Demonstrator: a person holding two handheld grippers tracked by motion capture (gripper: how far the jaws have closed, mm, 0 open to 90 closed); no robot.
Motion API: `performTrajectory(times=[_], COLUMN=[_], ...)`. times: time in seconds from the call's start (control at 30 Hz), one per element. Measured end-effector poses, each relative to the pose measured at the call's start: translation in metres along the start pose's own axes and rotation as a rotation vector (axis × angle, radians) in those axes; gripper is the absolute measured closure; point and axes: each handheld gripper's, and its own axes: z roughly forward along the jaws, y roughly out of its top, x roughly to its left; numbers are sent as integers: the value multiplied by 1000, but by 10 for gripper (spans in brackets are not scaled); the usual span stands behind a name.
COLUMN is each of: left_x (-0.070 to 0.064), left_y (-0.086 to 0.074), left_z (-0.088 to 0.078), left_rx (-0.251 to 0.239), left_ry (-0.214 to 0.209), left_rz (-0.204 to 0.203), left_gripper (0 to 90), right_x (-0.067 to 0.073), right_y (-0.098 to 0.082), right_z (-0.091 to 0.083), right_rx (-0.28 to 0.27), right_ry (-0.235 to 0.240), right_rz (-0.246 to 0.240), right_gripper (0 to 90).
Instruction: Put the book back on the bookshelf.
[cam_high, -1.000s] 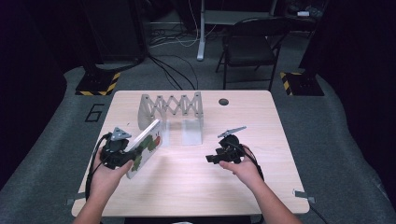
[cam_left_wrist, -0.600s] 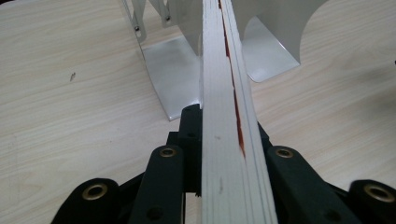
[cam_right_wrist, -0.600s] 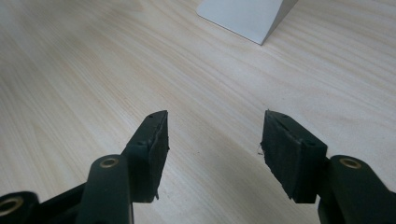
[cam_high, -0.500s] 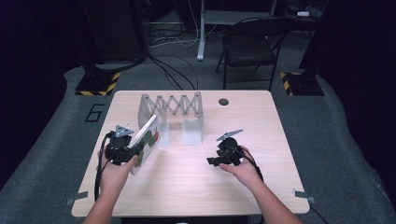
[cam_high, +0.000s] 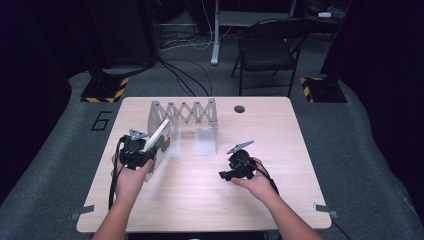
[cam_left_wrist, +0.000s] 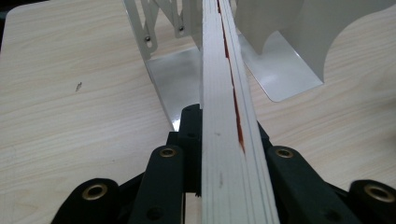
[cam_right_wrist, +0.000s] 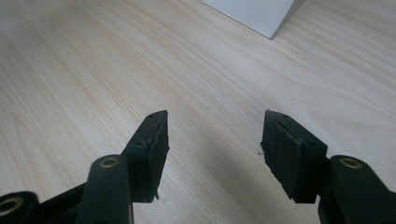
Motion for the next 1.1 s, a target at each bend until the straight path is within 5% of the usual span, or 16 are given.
performTrajectory(times=[0.4,1.1], left_x=[2,4], left_y=[5,12], left_z=[18,43], left_rx=[-3,12], left_ry=[31,64], left_rz=[-41,-47], left_gripper=[760,760], right_x=[-5,0], right_y=[-3,-6], right_z=[-1,-9], right_rx=[-14,-19], right_ry=[1,-5], right_rz=[9,0], right_gripper=[408,407])
